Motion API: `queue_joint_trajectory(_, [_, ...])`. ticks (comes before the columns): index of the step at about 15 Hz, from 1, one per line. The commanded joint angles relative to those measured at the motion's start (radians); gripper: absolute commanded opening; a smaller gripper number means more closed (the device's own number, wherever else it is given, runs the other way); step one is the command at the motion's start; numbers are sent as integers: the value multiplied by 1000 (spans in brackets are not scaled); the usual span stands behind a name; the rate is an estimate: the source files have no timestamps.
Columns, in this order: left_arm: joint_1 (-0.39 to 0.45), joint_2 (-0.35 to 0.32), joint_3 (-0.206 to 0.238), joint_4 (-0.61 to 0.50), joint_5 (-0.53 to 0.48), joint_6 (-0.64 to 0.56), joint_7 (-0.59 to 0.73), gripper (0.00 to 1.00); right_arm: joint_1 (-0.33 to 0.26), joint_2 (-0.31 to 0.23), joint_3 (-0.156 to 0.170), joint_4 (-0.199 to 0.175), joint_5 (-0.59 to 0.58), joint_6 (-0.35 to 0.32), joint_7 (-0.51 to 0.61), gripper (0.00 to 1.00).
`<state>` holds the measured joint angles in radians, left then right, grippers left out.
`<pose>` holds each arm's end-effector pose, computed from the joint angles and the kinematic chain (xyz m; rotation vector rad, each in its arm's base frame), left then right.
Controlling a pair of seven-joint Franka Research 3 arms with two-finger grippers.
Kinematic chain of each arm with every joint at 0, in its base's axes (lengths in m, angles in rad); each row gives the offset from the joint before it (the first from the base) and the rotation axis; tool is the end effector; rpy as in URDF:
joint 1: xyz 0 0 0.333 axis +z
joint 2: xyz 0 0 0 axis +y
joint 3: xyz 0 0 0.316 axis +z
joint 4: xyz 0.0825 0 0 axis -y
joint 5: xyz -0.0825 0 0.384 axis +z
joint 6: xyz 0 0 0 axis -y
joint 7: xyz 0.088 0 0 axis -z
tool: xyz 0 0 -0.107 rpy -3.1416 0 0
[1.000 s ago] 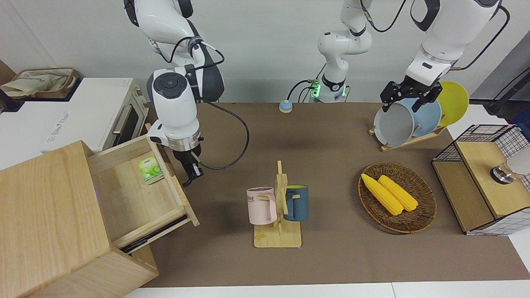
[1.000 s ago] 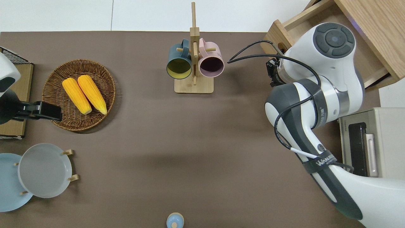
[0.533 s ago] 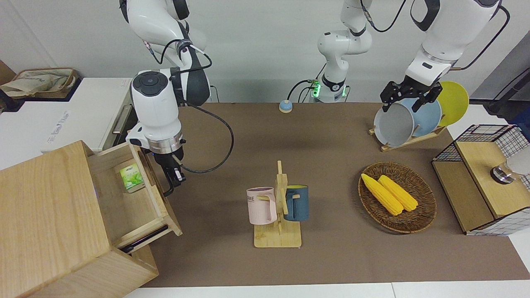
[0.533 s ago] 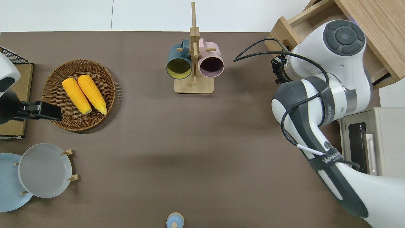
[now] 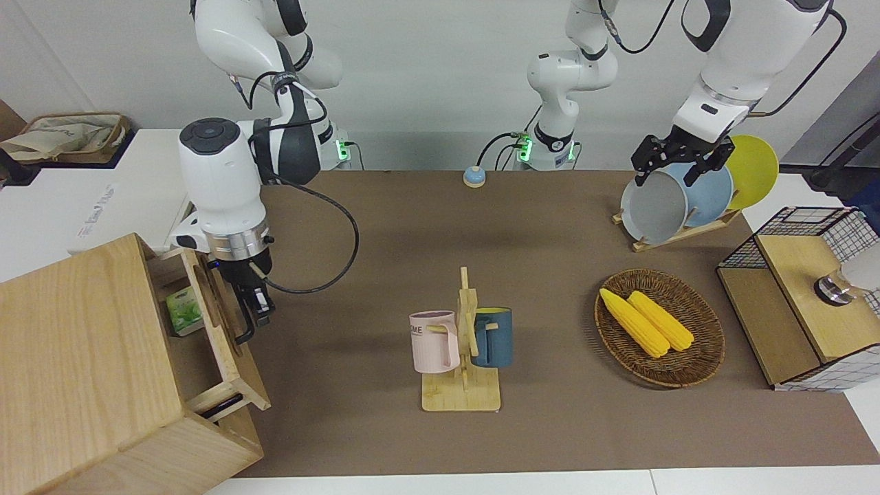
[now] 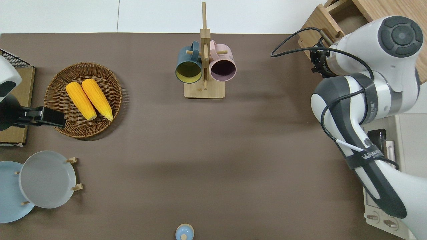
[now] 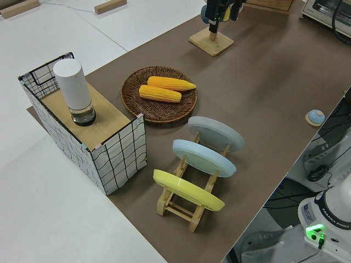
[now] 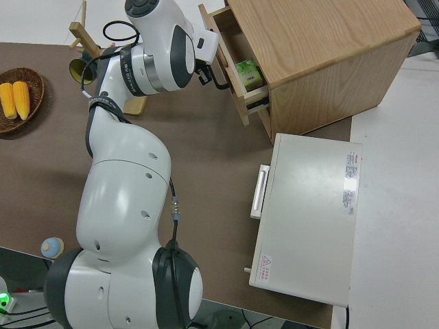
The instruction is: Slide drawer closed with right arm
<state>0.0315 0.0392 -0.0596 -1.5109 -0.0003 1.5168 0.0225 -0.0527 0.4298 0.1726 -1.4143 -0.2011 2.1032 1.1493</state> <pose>0.5612 -0.0151 0.6261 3.1376 -0.0794 -0.0522 0.7088 0.0538 0.4847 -2.6924 1.4281 -0.4340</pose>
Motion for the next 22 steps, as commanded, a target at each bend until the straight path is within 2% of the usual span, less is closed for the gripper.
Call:
queue_joint_trajectory(1, [4,11,-6,24,17,-20,10,993,-45,13,16,8,-21,46,-71,0])
queue_joint_trajectory(4, [4,11,-6,26,17,-20,10,993,-76,18,21,8,-20,80,-121,0])
queue_joint_trajectory(9, [4,11,-6,26,17,-20,10,993,-105,21,27,8,-18,90,-172,0])
queue_joint_trajectory(12, [4,11,-6,26,17,-20,10,993,-124,23,27,8,-15,130,-209,0])
queue_joint_trajectory(17, [4,11,-6,26,17,-20,10,993,-142,27,28,9,-14,132,-252,0])
queue_joint_trajectory(22, [4,11,-6,26,17,-20,10,993,-150,29,44,9,-14,130,-252,0])
